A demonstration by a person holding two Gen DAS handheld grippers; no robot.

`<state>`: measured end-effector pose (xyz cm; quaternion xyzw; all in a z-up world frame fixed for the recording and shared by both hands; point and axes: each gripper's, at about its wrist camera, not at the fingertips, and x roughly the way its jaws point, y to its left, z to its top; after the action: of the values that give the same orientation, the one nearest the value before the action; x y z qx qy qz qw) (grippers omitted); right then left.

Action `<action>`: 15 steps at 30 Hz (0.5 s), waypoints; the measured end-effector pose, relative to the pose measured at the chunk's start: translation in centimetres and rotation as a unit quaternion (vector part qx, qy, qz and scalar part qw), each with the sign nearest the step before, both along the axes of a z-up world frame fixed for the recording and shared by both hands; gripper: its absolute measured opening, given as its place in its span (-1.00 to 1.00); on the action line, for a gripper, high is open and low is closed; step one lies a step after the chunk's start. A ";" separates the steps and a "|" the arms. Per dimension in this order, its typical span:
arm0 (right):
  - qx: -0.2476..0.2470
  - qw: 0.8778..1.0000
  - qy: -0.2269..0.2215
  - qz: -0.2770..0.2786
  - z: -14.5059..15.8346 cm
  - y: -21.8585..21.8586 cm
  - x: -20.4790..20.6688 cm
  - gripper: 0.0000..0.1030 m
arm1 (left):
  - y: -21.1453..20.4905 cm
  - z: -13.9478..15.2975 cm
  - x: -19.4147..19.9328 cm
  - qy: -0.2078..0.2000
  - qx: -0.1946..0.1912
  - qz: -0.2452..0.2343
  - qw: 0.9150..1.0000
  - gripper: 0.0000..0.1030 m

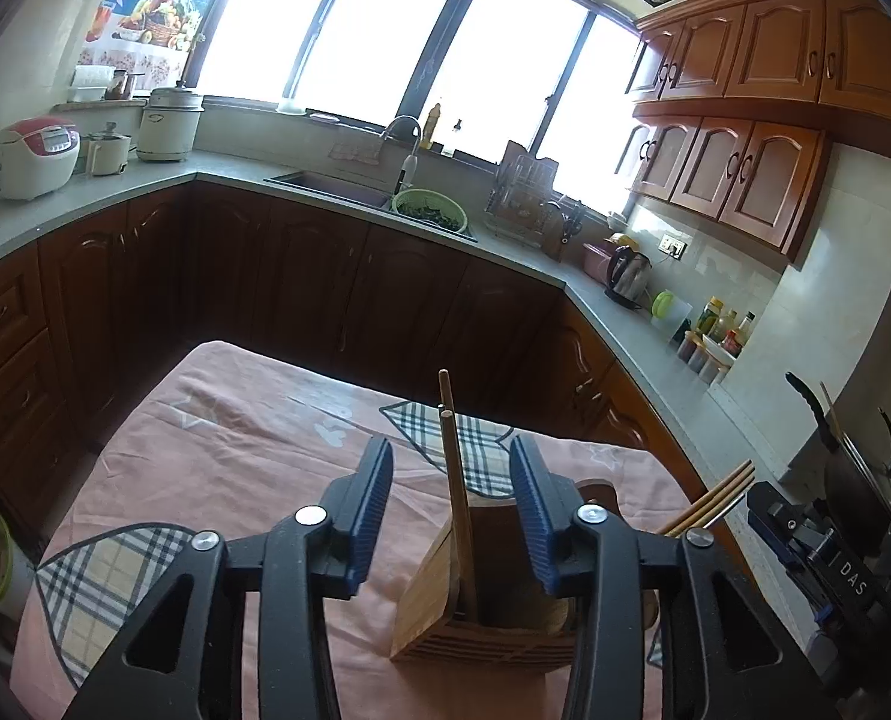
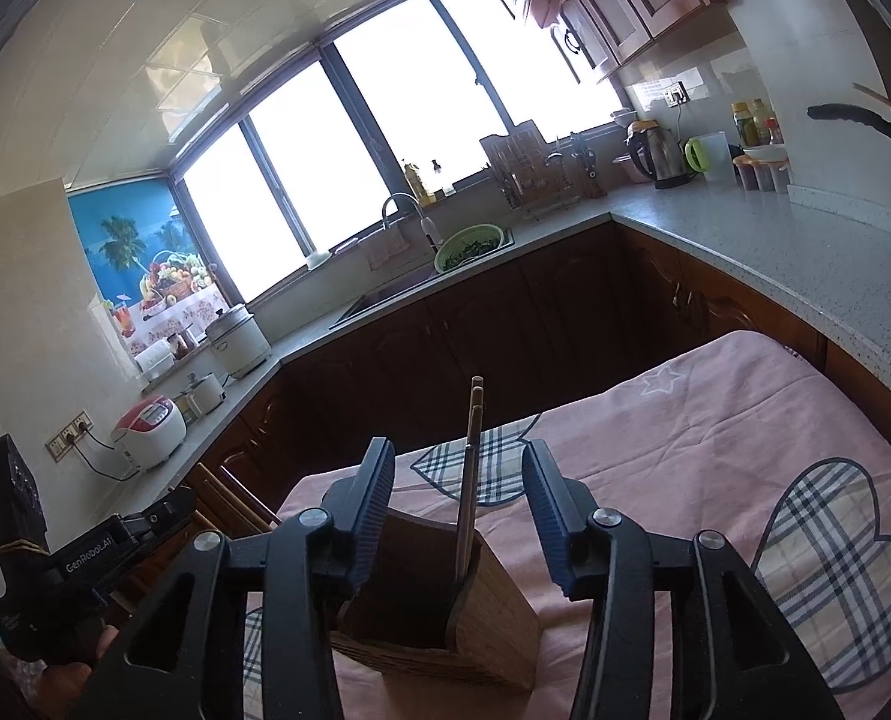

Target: Organize utensils

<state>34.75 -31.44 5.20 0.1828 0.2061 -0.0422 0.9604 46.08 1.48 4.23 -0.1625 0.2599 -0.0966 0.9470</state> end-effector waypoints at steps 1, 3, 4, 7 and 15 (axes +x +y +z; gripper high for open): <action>0.000 1.000 -0.001 -0.001 0.0 0.0 -0.1 0.03 | 0.2 0.1 -0.3 -0.003 -0.002 0.002 1.000 0.19; 0.004 1.000 -0.002 0.003 0.1 -0.1 -0.3 0.24 | 0.5 0.1 -0.9 -0.008 -0.005 0.006 1.000 0.36; 0.006 1.000 -0.003 0.004 0.1 -0.1 -0.4 0.30 | 0.6 0.1 -1.2 -0.008 -0.006 0.007 1.000 0.47; 0.007 1.000 -0.006 0.010 0.1 -0.1 -0.7 0.52 | 0.7 -0.1 -2.1 -0.009 -0.006 0.003 1.000 0.56; 0.012 1.000 -0.017 0.020 0.1 0.4 -2.4 0.92 | 1.8 -0.7 -4.4 0.004 -0.009 0.005 1.000 0.84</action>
<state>32.31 -31.00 5.29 0.1905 0.1933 -0.0174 0.9623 41.72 3.29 3.55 -0.1727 0.2624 -0.0934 0.9448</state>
